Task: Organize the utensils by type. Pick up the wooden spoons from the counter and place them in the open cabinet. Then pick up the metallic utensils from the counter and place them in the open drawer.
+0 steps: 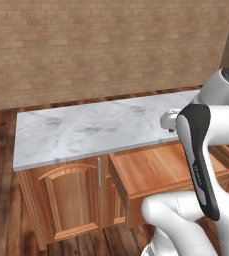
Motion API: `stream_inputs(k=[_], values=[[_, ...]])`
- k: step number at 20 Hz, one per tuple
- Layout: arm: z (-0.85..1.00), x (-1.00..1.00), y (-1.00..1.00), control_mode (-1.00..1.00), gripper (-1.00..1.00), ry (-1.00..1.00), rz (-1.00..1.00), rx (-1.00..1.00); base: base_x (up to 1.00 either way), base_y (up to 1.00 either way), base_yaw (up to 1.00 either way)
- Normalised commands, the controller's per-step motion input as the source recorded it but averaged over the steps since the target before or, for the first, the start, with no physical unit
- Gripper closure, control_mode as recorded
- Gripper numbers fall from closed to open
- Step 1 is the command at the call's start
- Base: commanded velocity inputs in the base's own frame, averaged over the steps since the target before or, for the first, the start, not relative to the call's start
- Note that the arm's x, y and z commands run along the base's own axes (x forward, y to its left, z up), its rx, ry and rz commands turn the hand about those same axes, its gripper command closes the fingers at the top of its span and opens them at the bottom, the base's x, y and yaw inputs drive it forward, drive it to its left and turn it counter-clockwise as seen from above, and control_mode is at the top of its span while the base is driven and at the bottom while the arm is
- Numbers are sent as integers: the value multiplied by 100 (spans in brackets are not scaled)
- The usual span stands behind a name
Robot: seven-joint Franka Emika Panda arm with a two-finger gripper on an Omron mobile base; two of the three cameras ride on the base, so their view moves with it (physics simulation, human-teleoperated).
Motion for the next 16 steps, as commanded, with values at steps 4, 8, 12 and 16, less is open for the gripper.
stream_inputs(k=[4,8,12,16], values=[[0,-3,13,-100,-100,0,7,-3,0,0,0],[0,0,1,-100,-100,0,1,0,0,0,0],[0,0,0,100,-100,0,0,0,0,0,0],[0,0,0,100,-100,0,0,0,-43,17,1]])
